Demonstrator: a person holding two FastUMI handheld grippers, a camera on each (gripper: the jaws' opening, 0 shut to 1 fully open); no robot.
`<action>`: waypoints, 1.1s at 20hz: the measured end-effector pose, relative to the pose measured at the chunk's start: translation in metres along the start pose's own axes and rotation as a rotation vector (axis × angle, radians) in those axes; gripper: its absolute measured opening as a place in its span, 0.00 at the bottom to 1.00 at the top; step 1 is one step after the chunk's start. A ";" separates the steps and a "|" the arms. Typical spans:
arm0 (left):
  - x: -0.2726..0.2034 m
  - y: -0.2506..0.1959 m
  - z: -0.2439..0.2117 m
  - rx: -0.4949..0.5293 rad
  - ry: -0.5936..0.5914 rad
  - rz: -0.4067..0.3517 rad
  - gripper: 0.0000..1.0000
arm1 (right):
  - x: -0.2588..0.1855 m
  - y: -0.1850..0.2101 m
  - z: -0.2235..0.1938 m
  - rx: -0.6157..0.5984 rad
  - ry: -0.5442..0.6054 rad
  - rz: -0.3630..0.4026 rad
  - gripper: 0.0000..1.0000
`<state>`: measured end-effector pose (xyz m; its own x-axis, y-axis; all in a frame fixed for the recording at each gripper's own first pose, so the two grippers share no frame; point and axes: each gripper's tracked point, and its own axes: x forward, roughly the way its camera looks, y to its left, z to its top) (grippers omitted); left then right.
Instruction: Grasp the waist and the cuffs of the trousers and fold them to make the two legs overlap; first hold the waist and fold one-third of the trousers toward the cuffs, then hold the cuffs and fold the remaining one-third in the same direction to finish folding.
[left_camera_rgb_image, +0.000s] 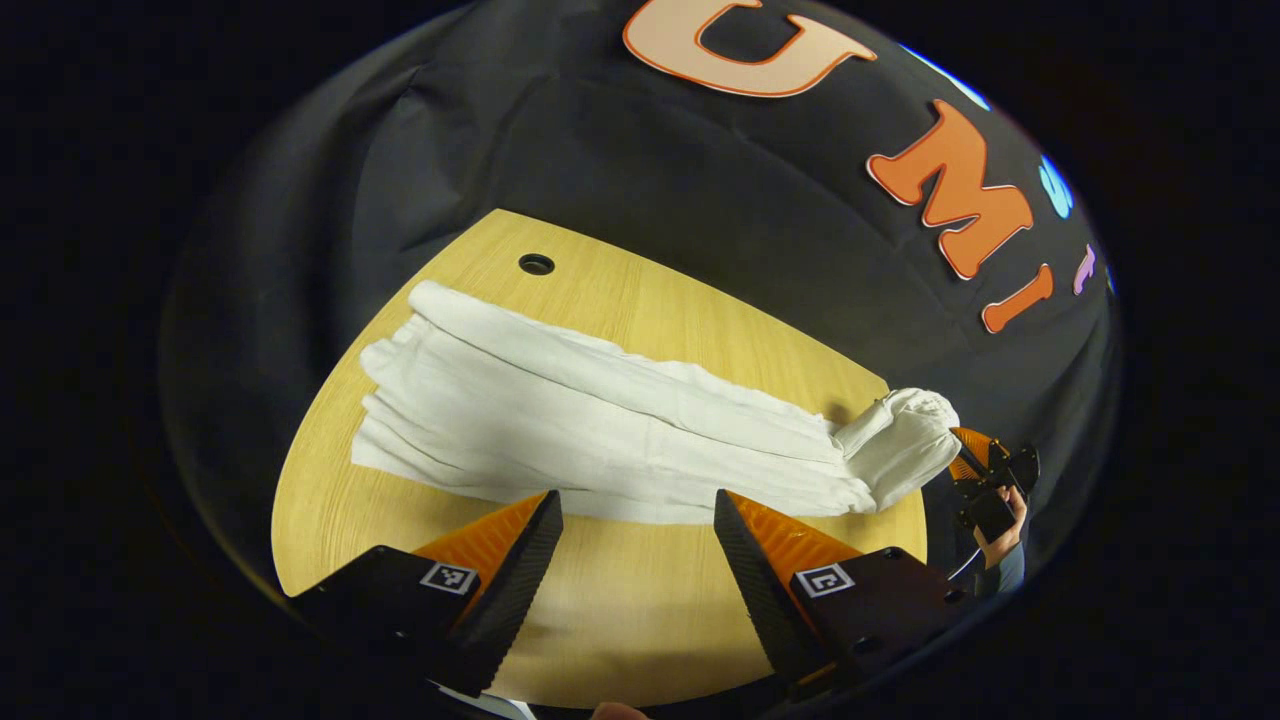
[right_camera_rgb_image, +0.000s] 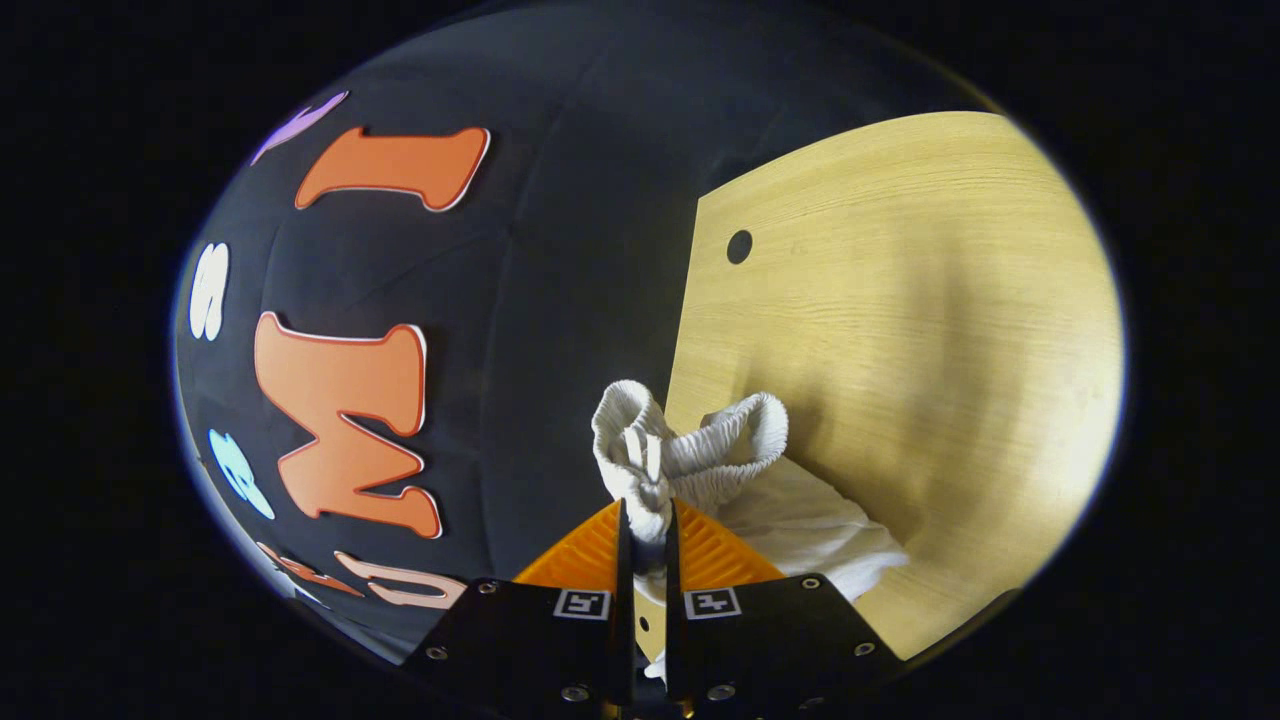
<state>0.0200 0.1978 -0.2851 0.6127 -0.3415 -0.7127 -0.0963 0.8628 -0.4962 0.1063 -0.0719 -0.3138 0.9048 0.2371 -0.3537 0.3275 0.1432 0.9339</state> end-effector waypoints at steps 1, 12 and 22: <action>0.001 0.005 0.002 0.000 0.000 -0.001 1.00 | 0.000 0.001 0.000 0.000 0.000 -0.001 0.13; -0.008 0.042 0.000 0.000 0.043 0.014 1.00 | -0.003 -0.004 -0.002 -0.050 0.079 -0.041 0.13; -0.040 0.061 -0.001 -0.019 0.055 0.034 0.96 | -0.008 -0.007 0.001 -0.117 0.190 -0.061 0.13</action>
